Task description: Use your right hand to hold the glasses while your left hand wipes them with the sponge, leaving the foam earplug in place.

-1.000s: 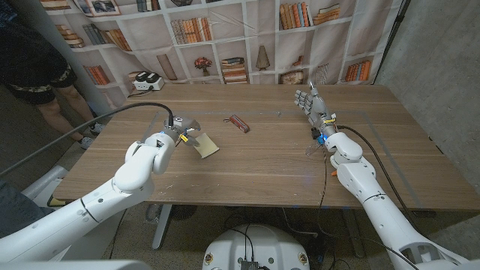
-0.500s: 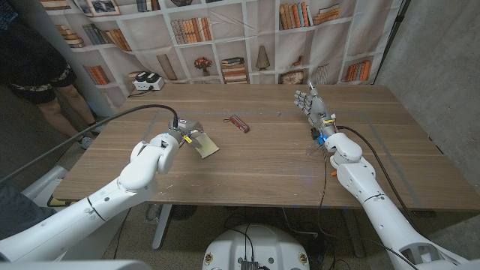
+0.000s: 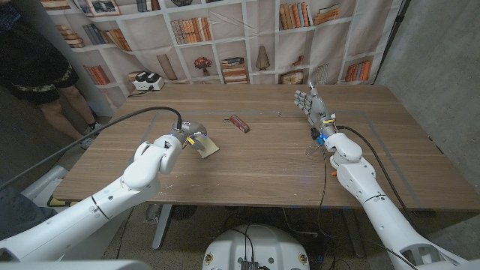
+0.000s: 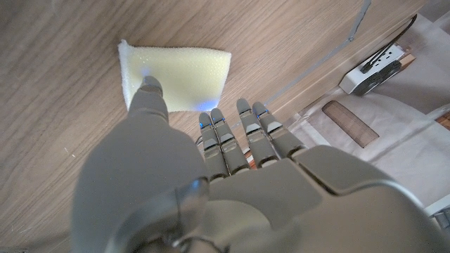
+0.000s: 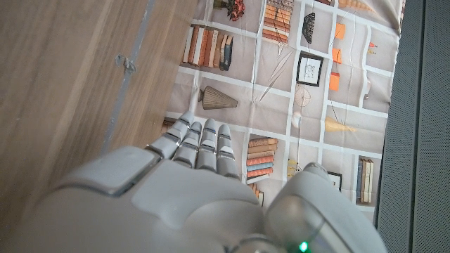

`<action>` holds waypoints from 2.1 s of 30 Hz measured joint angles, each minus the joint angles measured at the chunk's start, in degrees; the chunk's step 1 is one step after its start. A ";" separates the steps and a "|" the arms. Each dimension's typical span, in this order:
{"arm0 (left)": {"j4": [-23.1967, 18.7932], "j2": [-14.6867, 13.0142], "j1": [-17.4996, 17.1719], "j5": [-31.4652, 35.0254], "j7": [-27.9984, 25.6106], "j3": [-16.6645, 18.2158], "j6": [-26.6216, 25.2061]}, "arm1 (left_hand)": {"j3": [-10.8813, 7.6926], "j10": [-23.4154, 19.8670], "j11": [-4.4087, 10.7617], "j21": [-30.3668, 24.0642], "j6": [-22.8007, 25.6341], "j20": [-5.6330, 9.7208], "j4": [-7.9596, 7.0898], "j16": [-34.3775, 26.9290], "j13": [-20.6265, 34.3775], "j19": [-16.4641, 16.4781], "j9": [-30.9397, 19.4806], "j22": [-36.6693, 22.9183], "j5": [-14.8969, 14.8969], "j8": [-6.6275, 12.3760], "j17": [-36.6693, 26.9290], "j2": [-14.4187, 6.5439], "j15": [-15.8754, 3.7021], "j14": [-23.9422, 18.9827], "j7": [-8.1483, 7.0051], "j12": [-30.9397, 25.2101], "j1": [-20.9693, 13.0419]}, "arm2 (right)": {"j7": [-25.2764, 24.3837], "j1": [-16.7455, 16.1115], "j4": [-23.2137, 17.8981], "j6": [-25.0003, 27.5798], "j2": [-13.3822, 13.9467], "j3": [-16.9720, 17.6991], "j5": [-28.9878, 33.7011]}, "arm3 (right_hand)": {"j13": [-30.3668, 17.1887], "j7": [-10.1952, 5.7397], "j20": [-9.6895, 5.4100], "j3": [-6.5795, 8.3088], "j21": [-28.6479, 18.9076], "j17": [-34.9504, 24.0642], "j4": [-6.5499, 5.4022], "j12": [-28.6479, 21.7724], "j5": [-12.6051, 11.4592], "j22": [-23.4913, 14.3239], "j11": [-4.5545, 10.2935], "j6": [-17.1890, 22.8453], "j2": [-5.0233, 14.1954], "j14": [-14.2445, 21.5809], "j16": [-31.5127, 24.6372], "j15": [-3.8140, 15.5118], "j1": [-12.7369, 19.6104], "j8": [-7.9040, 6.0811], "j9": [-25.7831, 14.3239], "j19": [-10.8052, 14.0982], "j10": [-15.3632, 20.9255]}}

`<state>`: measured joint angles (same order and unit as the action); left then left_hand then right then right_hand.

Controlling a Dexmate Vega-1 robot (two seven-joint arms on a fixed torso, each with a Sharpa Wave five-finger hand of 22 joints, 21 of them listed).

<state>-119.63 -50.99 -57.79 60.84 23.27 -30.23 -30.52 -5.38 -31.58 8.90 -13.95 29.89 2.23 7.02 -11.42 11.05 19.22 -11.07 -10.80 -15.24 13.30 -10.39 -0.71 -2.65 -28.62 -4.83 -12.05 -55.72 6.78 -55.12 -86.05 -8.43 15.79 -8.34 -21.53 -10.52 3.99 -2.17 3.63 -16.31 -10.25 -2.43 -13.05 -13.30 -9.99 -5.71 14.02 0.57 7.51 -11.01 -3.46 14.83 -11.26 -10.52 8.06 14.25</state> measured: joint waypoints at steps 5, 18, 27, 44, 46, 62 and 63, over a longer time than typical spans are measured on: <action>0.89 0.50 0.14 -1.24 -0.42 -0.13 0.27 | 0.00 0.00 0.00 0.00 0.00 0.00 0.00 0.00 0.00 0.00 0.00 0.00 0.21 0.00 0.00 0.00 0.00 0.00 0.00 0.06 0.00 | -0.15 -0.01 -0.04 0.32 0.01 0.00 0.05 | 0.00 0.00 0.00 0.00 0.21 0.00 0.00 0.00 0.45 0.00 0.00 0.00 0.00 0.00 0.00 0.00 0.00 0.00 0.00 0.00 0.00; 2.61 1.49 0.73 -3.28 -1.06 -1.23 -0.25 | -0.02 0.01 0.01 0.00 -0.01 0.00 -0.02 -0.01 0.03 0.00 0.00 0.00 0.19 -0.04 0.00 -0.92 -0.22 -0.23 0.01 0.14 -0.91 | -0.22 0.27 0.36 0.55 -0.22 -0.07 0.10 | 0.00 0.00 0.01 0.00 0.43 0.00 -0.01 0.00 0.45 0.00 0.00 0.00 0.00 0.00 0.00 0.00 0.00 0.00 0.00 -0.01 0.00; 3.36 2.15 1.47 -3.72 -1.20 -2.51 -0.53 | -0.96 -0.26 -0.24 0.00 0.69 0.10 0.57 -0.01 -0.02 1.15 -0.28 0.00 0.19 -0.14 -0.01 -2.53 -0.10 -1.17 0.09 0.16 -3.06 | -0.20 0.00 0.42 0.36 -0.22 0.23 0.08 | 0.00 0.00 0.01 0.01 0.66 0.00 -0.01 0.00 0.45 0.00 0.00 0.00 0.23 0.00 0.00 0.00 0.23 0.00 -0.30 -0.01 0.00; 3.95 3.28 3.27 -3.68 0.44 -4.61 -1.07 | -3.67 -16.04 1.43 -3.05 16.70 0.60 0.95 -1.38 0.45 11.56 -0.23 0.15 2.62 3.01 0.17 -5.26 -2.80 -19.08 -0.97 -2.12 -10.30 | -0.08 -0.50 0.03 0.11 -0.03 0.73 -0.34 | 0.00 -0.02 -0.20 0.01 0.66 0.00 -0.01 0.00 0.45 0.00 0.00 0.02 0.23 0.00 0.00 0.00 0.23 0.00 -0.30 0.20 0.00; 3.94 3.37 3.38 -3.70 0.62 -4.69 -1.25 | -3.82 -17.71 1.63 -3.45 18.35 0.65 0.80 -1.38 0.45 12.76 -0.24 0.15 2.78 3.56 0.11 -5.37 -3.33 -20.79 -0.93 -2.14 -10.95 | -0.04 -0.50 0.03 0.06 -0.03 0.74 -0.36 | 0.00 -0.23 -0.20 0.01 0.66 0.00 -0.01 0.00 0.44 0.00 0.00 0.24 0.23 0.00 0.00 0.00 0.23 0.00 -0.29 0.20 0.00; 3.54 3.71 3.48 -3.06 -0.68 -4.55 -2.88 | -5.00 -26.33 1.75 -4.92 26.53 1.42 -0.25 -0.96 0.25 17.85 -0.11 0.24 3.54 6.45 0.08 -6.00 -6.30 -28.72 -1.72 -2.14 -12.12 | 0.03 -0.50 0.23 -0.44 -0.24 0.78 -0.44 | 0.00 -0.31 0.22 -0.23 1.09 0.00 0.23 0.00 0.45 0.00 0.00 0.31 0.23 0.00 0.00 0.00 0.23 0.00 -0.29 0.62 0.00; 3.52 3.71 3.49 -3.02 -0.73 -4.53 -2.90 | -5.00 -27.00 2.00 -4.92 27.05 1.36 -0.25 -0.93 0.24 18.30 -0.12 0.24 3.57 6.45 0.08 -6.00 -6.43 -29.05 -1.66 -1.96 -12.12 | 0.03 -0.50 0.23 -0.51 -0.25 0.79 -0.43 | 0.00 -0.30 0.22 -0.23 1.09 0.00 0.23 0.00 0.45 0.00 0.00 0.31 0.23 0.00 0.00 0.00 0.23 0.00 -0.29 0.62 0.00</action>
<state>-116.12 -47.28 -54.30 57.82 22.54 -34.76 -33.41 -10.38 -58.58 10.90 -18.88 56.95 3.59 6.77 -12.35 11.29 37.52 -11.18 -10.56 -11.68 19.75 -10.31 -6.71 -9.09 -57.68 -6.49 -14.01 -67.84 6.81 -55.62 -85.82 -8.94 15.54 -7.55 -21.96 -10.52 3.68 -1.95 3.40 -15.21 -10.25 -2.20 -13.05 -12.86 -9.99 -5.71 14.33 0.79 7.51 -11.01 -3.46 15.06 -11.26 -10.80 8.68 14.25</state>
